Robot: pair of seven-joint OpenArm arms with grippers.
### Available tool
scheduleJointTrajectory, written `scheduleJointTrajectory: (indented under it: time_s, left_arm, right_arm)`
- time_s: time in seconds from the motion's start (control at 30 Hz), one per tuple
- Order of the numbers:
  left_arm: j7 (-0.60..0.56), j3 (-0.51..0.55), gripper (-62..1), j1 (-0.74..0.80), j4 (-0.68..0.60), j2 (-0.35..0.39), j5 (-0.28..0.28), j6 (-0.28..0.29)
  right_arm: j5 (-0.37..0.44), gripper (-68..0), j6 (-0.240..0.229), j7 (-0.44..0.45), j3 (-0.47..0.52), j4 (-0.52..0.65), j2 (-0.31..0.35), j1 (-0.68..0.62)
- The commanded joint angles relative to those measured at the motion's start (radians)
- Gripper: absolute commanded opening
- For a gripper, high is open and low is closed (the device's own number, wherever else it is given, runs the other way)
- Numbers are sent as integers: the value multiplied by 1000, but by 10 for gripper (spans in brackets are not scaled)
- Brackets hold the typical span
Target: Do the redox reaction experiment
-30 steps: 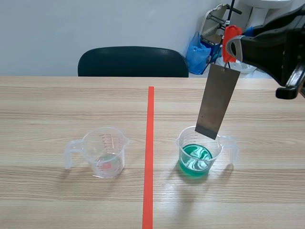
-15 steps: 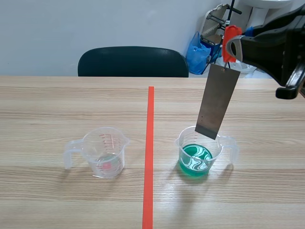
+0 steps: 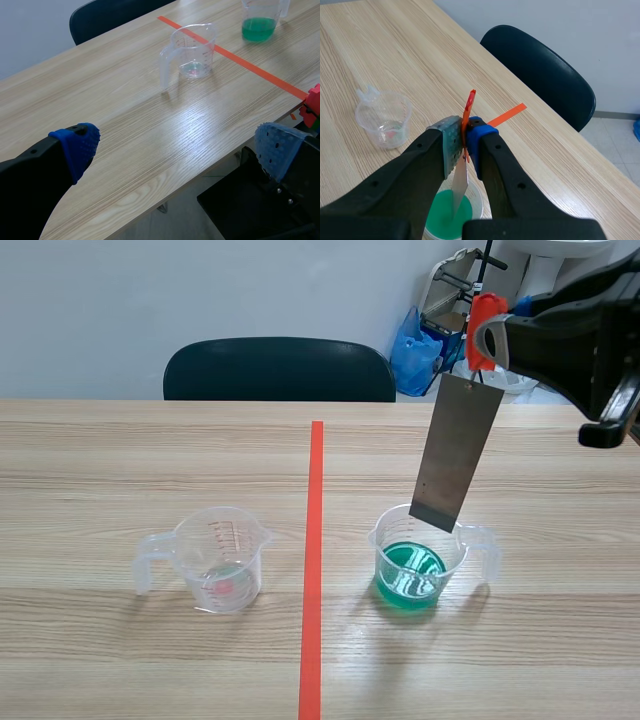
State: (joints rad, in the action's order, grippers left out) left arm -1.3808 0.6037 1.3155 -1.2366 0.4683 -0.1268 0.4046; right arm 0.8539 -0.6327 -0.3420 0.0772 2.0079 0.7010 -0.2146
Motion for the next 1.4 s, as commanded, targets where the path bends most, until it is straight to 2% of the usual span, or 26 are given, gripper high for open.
scheduleJointTrajectory:
  time_s: [0.0,0.93,1.37]
  left_arm:
    - [-15,5,14,1,-5,-5,11,2]
    - [-16,5,14,1,-5,-5,19,2]
    - [-16,5,14,1,-5,-5,19,2]
  right_arm:
    - [14,-669,3,18,9,16,11,9]
    - [13,-669,3,19,8,14,11,10]
    - [-13,-669,3,35,-6,10,2,9]
